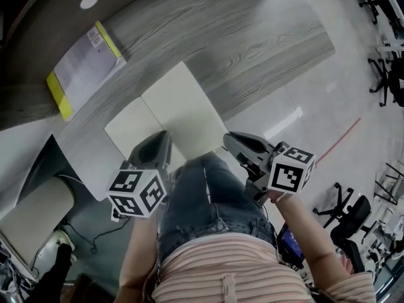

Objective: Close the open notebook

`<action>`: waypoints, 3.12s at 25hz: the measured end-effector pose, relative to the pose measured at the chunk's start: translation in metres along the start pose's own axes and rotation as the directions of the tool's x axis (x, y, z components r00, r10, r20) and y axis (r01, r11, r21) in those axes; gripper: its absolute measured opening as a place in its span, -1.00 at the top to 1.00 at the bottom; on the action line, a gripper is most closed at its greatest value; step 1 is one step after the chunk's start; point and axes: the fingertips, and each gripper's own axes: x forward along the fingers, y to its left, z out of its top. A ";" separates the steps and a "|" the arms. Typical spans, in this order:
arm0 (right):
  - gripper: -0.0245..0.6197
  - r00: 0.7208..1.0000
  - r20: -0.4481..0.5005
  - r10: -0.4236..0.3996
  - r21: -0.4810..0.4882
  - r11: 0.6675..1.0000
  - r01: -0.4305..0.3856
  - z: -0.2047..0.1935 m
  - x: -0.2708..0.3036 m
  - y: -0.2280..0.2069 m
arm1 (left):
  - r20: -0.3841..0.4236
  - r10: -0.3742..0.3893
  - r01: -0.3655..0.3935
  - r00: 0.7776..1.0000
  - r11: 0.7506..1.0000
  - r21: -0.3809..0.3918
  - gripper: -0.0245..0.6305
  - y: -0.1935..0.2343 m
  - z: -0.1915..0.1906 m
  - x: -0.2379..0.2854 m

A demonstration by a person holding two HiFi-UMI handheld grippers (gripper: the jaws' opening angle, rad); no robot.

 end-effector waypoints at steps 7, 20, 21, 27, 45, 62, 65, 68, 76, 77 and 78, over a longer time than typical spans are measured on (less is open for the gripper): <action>0.84 1.000 -0.022 -0.001 -0.091 0.996 -0.001 0.000 0.002 0.024 | 0.038 0.032 -0.030 0.999 0.999 -0.037 0.89 0.011 -0.005 -0.017; 0.84 0.998 -0.055 0.027 -0.206 0.978 -0.038 -0.006 0.005 0.058 | 0.080 0.116 -0.106 0.990 0.988 -0.115 0.89 0.028 -0.031 -0.043; 0.84 0.998 -0.060 0.035 -0.212 0.976 -0.047 -0.007 0.005 0.061 | 0.084 0.124 -0.113 0.989 0.986 -0.123 0.89 0.029 -0.034 -0.045; 0.84 0.992 -0.101 0.077 -0.245 0.964 -0.099 -0.014 0.009 0.078 | 0.107 0.168 -0.148 0.980 0.973 -0.175 0.89 0.038 -0.048 -0.059; 0.84 0.942 -0.292 0.165 -0.388 0.880 -0.274 -0.053 0.037 0.127 | 0.157 0.290 -0.231 0.944 0.921 -0.314 0.89 0.053 -0.083 -0.096; 0.83 0.888 -0.445 0.115 -0.479 0.808 -0.344 -0.091 0.068 0.150 | 0.187 0.329 -0.237 0.926 0.889 -0.393 0.89 0.051 -0.104 -0.111; 0.83 0.881 -0.462 0.102 -0.488 0.800 -0.349 -0.099 0.074 0.151 | 0.193 0.339 -0.241 0.921 0.883 -0.403 0.89 0.054 -0.107 -0.115; 0.83 0.877 -0.472 0.087 -0.499 0.794 -0.347 -0.105 0.079 0.152 | 0.197 0.347 -0.243 0.917 0.877 -0.415 0.89 0.055 -0.111 -0.118; 0.83 0.866 -0.498 0.029 -0.530 0.781 -0.331 -0.122 0.093 0.151 | 0.214 0.358 -0.232 0.909 0.860 -0.455 0.89 0.059 -0.118 -0.126; 0.83 0.864 -0.502 0.023 -0.533 0.779 -0.330 -0.124 0.095 0.151 | 0.218 0.359 -0.230 0.907 0.859 -0.458 0.89 0.060 -0.118 -0.127; 0.83 0.862 -0.507 0.017 -0.535 0.777 -0.330 -0.127 0.096 0.150 | 0.222 0.360 -0.228 0.906 0.857 -0.462 0.89 0.060 -0.119 -0.128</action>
